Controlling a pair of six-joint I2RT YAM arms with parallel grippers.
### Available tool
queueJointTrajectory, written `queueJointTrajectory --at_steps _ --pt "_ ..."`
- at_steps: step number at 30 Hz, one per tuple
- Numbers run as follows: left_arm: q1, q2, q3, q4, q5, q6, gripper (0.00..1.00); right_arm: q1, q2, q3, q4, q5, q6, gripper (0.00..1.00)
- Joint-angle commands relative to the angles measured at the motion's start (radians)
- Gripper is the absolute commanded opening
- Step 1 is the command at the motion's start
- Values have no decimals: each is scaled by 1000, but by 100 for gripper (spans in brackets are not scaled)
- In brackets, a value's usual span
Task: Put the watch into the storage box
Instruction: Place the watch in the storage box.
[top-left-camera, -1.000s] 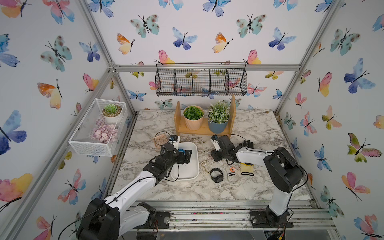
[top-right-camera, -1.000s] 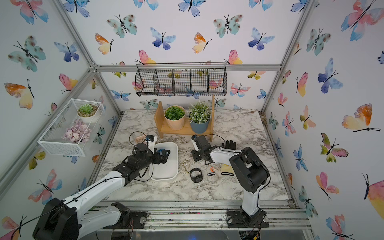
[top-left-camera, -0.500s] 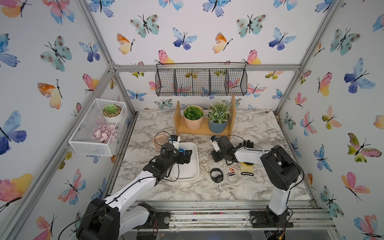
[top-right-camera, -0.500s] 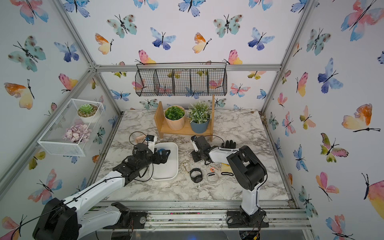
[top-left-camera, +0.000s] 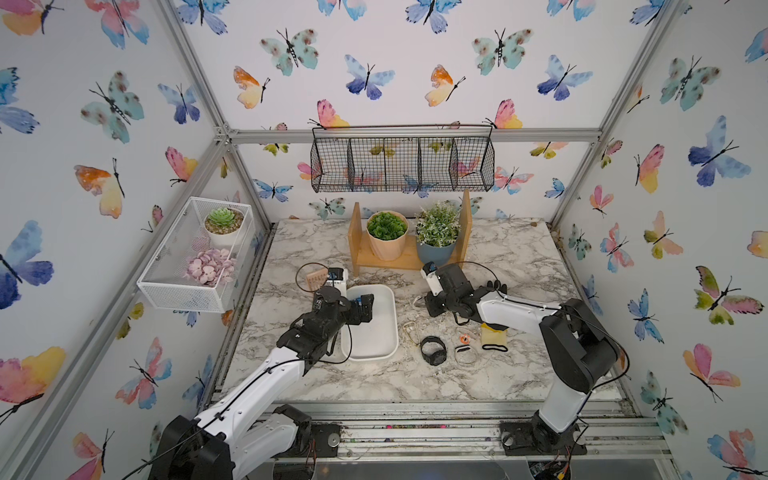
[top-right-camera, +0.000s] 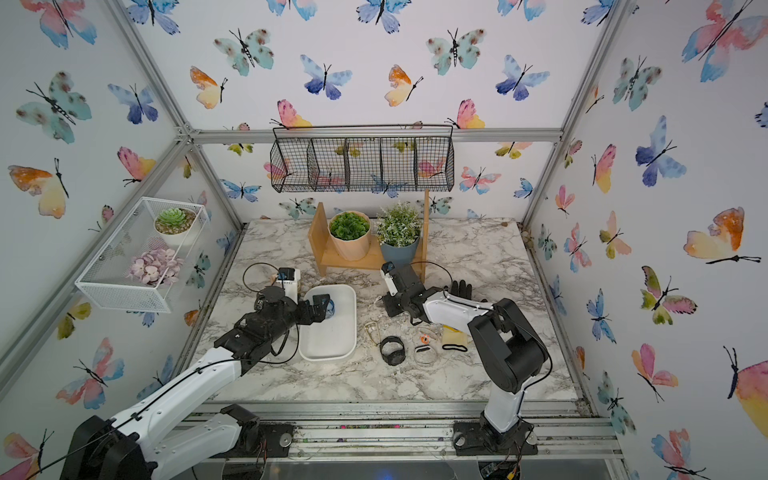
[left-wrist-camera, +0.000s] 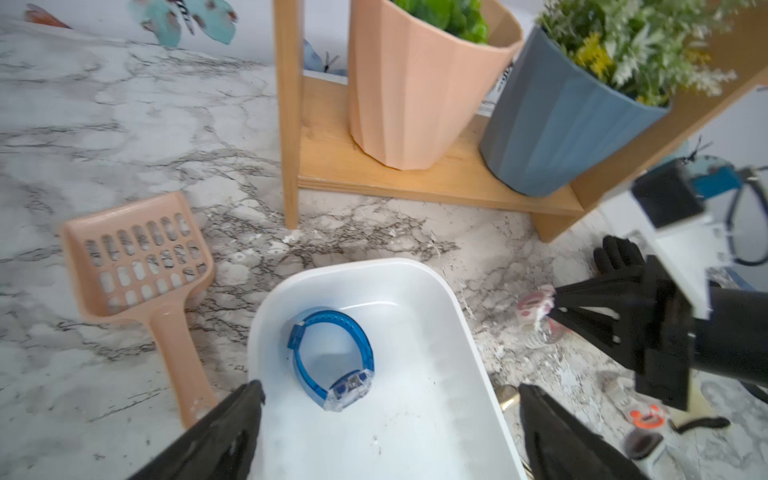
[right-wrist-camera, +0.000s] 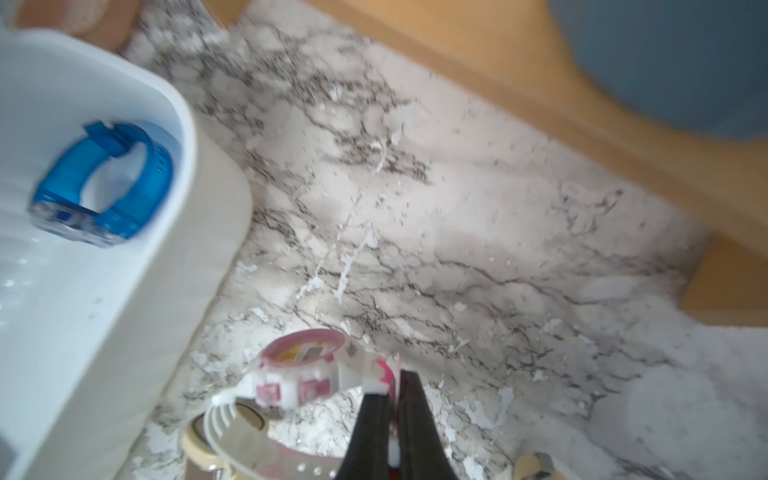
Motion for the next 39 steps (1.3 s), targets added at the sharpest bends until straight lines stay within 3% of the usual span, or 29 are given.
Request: queueJointTrajectory --at_steps 1,6,13,21,39 --pt "92 -25 31 -65 -10 -44 98 43 -52 60 -10 -42 -50 2" --pt "187 -39 35 -94 26 -67 99 134 -31 117 21 -43 -80 2" --pt "199 -53 31 -105 22 -79 99 230 149 287 -40 44 -131 2" --pt "201 -71 8 -96 33 -78 99 236 300 423 -126 145 -167 2" --pt "199 -85 -20 -68 67 -60 99 238 453 603 -235 252 -308 5"
